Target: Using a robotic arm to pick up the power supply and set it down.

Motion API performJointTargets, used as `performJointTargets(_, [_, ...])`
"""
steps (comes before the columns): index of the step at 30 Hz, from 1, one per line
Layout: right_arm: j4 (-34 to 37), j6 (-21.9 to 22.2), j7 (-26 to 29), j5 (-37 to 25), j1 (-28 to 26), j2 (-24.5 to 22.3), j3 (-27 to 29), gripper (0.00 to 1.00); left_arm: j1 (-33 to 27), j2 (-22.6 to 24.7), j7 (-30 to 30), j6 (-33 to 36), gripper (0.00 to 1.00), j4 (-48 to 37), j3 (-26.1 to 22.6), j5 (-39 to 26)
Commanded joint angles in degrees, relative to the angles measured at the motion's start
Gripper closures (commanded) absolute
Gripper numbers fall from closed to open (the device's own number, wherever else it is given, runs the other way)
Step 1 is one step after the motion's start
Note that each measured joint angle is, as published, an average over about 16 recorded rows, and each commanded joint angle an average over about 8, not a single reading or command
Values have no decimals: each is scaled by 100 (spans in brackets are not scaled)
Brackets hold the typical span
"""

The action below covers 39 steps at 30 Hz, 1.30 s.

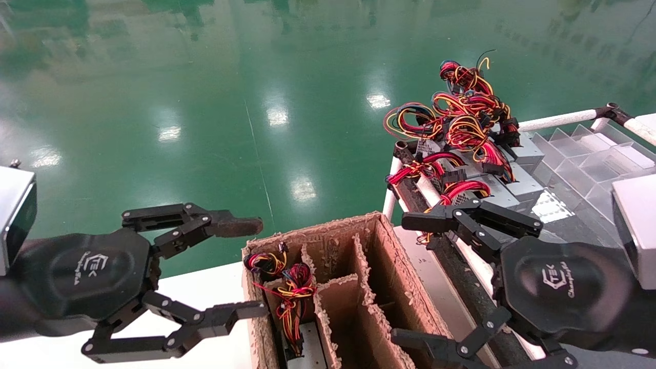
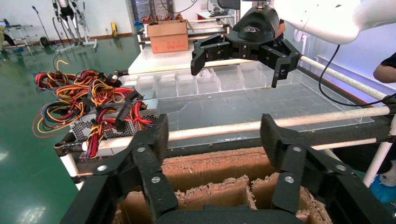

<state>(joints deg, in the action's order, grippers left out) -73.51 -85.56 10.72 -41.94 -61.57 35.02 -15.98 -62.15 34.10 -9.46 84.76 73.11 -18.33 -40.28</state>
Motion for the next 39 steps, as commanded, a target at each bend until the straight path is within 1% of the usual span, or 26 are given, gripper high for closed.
performJointTargets(1, [0, 0, 0, 0, 0, 0, 0, 0, 0, 0, 0, 0, 100, 0, 0, 0])
performJointTargets(26, [0, 0, 0, 0, 0, 0, 0, 0, 0, 0, 0, 0, 100, 0, 0, 0])
performJointTargets(27, [0, 0, 0, 0, 0, 0, 0, 0, 0, 0, 0, 0, 98, 0, 0, 0])
performJointTargets(28, [0, 0, 0, 0, 0, 0, 0, 0, 0, 0, 0, 0, 87, 0, 0, 0])
performJointTargets(34, [0, 0, 0, 0, 0, 0, 0, 0, 0, 0, 0, 0, 12, 0, 0, 0])
performJointTargets(35, [-1, -2, 0, 1, 0, 0, 0, 0, 0, 0, 0, 0, 1, 0, 0, 0])
performJointTargets(39, [7, 5, 2, -7, 4, 1, -4, 0, 0, 0, 0, 0, 0, 0, 0, 0])
